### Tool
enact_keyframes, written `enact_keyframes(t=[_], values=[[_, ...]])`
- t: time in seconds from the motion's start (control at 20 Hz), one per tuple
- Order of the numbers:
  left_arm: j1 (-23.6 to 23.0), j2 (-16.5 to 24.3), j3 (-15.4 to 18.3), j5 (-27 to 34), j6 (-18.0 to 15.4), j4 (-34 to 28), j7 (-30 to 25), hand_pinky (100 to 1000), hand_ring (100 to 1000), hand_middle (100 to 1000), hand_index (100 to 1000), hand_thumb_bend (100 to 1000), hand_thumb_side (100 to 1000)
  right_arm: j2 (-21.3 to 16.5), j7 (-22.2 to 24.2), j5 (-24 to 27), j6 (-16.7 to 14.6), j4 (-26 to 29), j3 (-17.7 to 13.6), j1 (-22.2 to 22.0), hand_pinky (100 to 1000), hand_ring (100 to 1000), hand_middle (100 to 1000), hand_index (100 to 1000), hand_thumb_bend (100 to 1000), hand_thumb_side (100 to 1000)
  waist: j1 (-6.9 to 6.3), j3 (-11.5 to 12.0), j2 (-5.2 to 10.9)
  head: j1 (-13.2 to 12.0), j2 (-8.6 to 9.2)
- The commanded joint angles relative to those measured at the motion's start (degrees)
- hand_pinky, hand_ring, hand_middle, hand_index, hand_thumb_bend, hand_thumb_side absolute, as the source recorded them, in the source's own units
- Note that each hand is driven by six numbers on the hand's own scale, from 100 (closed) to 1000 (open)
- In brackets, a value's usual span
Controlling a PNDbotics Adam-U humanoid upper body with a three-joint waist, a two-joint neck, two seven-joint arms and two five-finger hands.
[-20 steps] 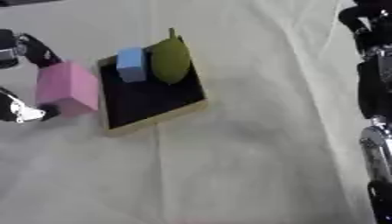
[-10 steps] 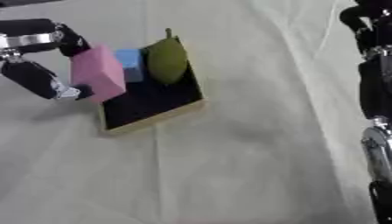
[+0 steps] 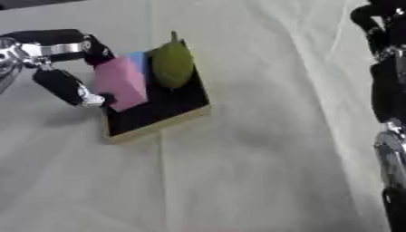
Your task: Pick up objects on the table and place them in the box.
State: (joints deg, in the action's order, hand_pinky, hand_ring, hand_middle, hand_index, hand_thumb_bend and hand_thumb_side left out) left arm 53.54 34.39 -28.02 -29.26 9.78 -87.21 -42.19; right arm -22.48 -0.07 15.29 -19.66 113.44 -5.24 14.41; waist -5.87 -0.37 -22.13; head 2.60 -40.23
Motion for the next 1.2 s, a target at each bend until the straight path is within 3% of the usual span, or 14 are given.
enact_keyframes(t=[0.05, 0.3, 0.55, 0.75, 0.8, 0.85, 0.95, 1.05, 1.1, 1.2], values=[[1.0, 0.5, -0.1, -1.2, -1.0, 0.3, -0.4, 801, 709, 592, 746, 366, 398, -1.0, 0.0, 0.5, 0.1, 1.2, -0.2, 0.5, 902, 970, 638, 816, 100, 642, -0.52, 0.0, 0.99, 0.0, 0.43], [0.8, 0.4, 0.0, -2.8, -2.6, -0.1, -0.2, 842, 783, 697, 856, 527, 436, -0.9, 0.0, 0.5, 0.1, 1.2, -0.1, 0.6, 902, 970, 638, 816, 100, 642, -0.46, 0.0, 1.00, 0.1, 0.40], [0.6, 1.0, 1.0, -4.6, -3.4, -2.8, 0.8, 862, 802, 723, 879, 618, 451, -0.9, 0.0, 0.5, 0.2, 1.2, -0.1, 0.5, 902, 970, 638, 816, 100, 642, -0.47, 0.2, 1.10, 0.2, 0.36], [-0.3, 2.4, 3.1, -4.3, -3.3, -8.3, 3.0, 856, 794, 713, 871, 530, 416, -1.1, -0.1, 0.5, 0.0, 1.2, -0.3, 0.3, 902, 969, 638, 816, 100, 641, -0.42, 0.4, 1.29, 0.4, 0.15], [-0.8, 3.1, 4.3, -3.7, -3.0, -11.0, 4.2, 853, 787, 706, 864, 417, 402, -1.2, -0.2, 0.4, -0.2, 1.2, -0.4, 0.2, 901, 967, 638, 815, 100, 640, -0.40, 0.5, 1.37, 0.4, 0.07], [-1.5, 3.8, 6.1, -2.5, -2.3, -14.2, 5.8, 852, 784, 704, 862, 374, 390, -1.4, -0.4, 0.4, -0.5, 1.2, -0.5, 0.2, 901, 966, 638, 815, 100, 639, -0.37, 0.6, 1.44, 0.5, 0.02], [-2.9, 5.2, 10.3, 1.0, -0.1, -20.8, 9.6, 850, 775, 695, 856, 245, 381, -1.9, -0.8, 0.5, -1.1, 1.2, -0.8, 0.1, 900, 964, 639, 814, 100, 637, -0.16, 1.0, 1.62, 0.9, -0.14], [-4.2, 6.4, 13.8, 5.5, 2.0, -25.5, 14.0, 845, 770, 689, 852, 190, 408, -2.2, -1.2, 0.5, -1.7, 1.2, -1.1, 0.0, 899, 962, 639, 814, 100, 636, 0.12, 1.3, 1.86, 1.0, -0.33], [-4.7, 6.8, 15.2, 7.9, 2.2, -26.5, 16.4, 844, 766, 687, 847, 133, 431, -2.2, -1.5, 0.5, -1.9, 1.2, -1.3, -0.1, 898, 961, 639, 814, 100, 635, 0.31, 1.5, 2.00, 1.0, -0.37], [-5.6, 7.3, 17.4, 12.6, 1.5, -27.2, 22.0, 841, 762, 682, 844, 102, 412, -2.3, -1.9, 0.5, -2.4, 1.2, -1.5, -0.4, 897, 959, 640, 813, 100, 633, 0.80, 1.8, 2.27, 1.0, -0.44]])
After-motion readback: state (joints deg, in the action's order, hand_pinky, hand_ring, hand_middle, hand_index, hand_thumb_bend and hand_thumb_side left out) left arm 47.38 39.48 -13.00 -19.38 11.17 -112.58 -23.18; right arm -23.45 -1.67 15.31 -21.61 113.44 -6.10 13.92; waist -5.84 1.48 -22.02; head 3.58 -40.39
